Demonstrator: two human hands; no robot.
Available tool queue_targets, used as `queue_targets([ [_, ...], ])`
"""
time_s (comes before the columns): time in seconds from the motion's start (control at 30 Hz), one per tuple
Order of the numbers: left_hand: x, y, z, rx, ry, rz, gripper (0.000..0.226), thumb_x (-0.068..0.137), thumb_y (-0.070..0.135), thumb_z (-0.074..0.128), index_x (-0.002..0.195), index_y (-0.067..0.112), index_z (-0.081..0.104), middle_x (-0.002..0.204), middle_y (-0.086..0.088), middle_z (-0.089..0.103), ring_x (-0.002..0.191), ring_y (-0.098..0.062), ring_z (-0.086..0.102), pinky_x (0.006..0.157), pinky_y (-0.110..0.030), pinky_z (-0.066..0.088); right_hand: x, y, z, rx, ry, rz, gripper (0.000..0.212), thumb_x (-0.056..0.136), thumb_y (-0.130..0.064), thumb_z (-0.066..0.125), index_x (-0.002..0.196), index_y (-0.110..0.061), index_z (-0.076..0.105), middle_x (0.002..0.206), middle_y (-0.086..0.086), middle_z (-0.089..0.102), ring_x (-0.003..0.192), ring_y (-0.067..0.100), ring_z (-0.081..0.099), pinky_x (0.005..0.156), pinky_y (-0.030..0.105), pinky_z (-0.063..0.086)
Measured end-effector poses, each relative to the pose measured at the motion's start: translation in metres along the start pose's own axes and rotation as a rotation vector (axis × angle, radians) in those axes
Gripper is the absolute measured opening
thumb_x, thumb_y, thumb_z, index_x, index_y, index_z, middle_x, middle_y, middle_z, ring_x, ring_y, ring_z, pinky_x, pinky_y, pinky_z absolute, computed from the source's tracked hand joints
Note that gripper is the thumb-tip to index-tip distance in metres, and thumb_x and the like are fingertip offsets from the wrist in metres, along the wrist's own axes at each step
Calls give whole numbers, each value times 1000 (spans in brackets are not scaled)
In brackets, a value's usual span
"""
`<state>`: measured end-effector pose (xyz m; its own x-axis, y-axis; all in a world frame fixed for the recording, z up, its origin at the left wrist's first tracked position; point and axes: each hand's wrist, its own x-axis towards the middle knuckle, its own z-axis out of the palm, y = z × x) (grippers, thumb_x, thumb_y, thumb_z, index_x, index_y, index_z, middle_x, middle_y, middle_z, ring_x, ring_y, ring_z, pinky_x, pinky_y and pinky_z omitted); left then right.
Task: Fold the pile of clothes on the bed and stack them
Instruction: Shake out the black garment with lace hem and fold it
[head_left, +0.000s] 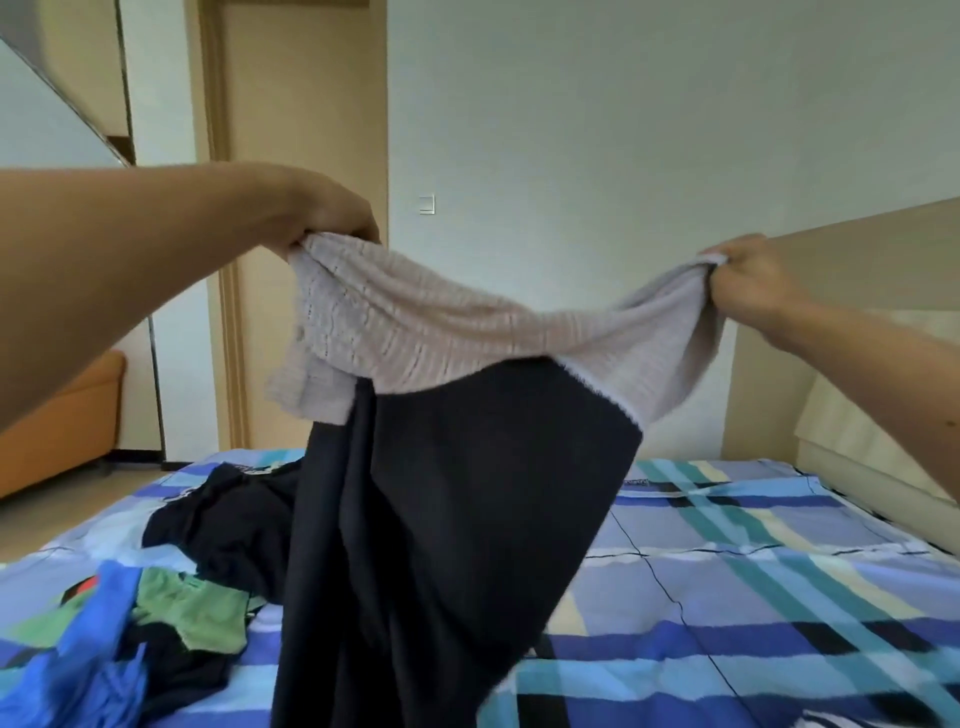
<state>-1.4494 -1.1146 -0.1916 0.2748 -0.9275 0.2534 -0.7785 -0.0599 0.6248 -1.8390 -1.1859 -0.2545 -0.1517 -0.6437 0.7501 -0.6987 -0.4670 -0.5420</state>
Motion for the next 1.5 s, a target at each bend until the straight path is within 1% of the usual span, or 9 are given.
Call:
queue_targets([
  [0.17, -5, 8, 2, -94, 43, 8, 24, 100, 15, 54, 77, 7, 55, 67, -8, 57, 55, -18, 52, 33, -17, 45, -24, -1, 28, -86, -163, -2, 22, 76, 4, 38, 66, 7, 57, 64, 10, 51, 65, 22, 44, 59, 29, 32],
  [0.47, 9, 13, 0, -272, 120, 123, 18, 95, 20, 65, 82, 12, 57, 78, -5, 59, 62, -16, 56, 48, -28, 50, -26, -18, 33, 169, -279, 172, 31, 83, 5, 41, 63, -18, 46, 63, 3, 43, 65, 19, 38, 57, 28, 28],
  [0.63, 19, -36, 17, 412, 204, 251, 24, 90, 19, 62, 98, -4, 64, 93, -18, 65, 76, -31, 59, 65, -38, 50, -65, -4, 32, 163, -511, 196, 23, 97, -13, 57, 75, -16, 59, 79, 5, 59, 82, 21, 52, 67, 30, 40],
  [0.77, -4, -84, 80, 868, -48, 233, 44, 97, 23, 55, 135, 2, 51, 128, -19, 60, 110, -35, 59, 85, -37, 47, -130, 8, 49, 115, -801, 226, 26, 97, -18, 62, 106, 7, 67, 99, 22, 71, 90, 23, 64, 86, 32, 49],
  [0.87, -33, -114, 156, 778, -351, 354, 46, 99, 29, 55, 142, 13, 47, 145, -11, 48, 127, -31, 50, 100, -34, 40, -191, 9, 65, 134, -1029, 188, 18, 93, -20, 68, 93, -2, 70, 81, 7, 70, 76, 11, 64, 70, 20, 46],
  [1.1, -124, -201, 342, 556, -810, 553, 86, 87, 62, 61, 155, 24, 24, 149, -4, 40, 133, -29, 44, 110, -43, 36, -326, 59, 86, -56, -1480, 145, 17, 82, -45, 72, 82, -28, 67, 103, 0, 65, 94, 11, 61, 83, 29, 45],
  [1.2, -144, -223, 372, 484, -701, 611, 57, 87, 56, 62, 133, 27, 46, 125, 0, 54, 121, -26, 53, 96, -37, 42, -362, 107, 81, -524, -1362, 188, 30, 72, -60, 57, 83, -32, 56, 110, 3, 66, 103, 23, 61, 83, 39, 45],
  [1.33, -155, -222, 369, 464, -460, 649, 17, 96, 42, 52, 96, 27, 59, 109, -1, 64, 105, -29, 61, 75, -36, 40, -389, 123, 67, -1060, -821, 111, 27, 95, -46, 49, 113, -27, 48, 117, 4, 59, 110, 28, 58, 84, 39, 44],
  [1.5, -173, -215, 364, 427, -552, 477, 9, 91, 30, 50, 85, 25, 54, 101, -4, 62, 99, -32, 61, 81, -42, 50, -413, 82, 81, -152, -1416, 826, 76, 93, -74, 31, 118, -7, 58, 84, 14, 73, 67, 24, 70, 49, 23, 43],
])
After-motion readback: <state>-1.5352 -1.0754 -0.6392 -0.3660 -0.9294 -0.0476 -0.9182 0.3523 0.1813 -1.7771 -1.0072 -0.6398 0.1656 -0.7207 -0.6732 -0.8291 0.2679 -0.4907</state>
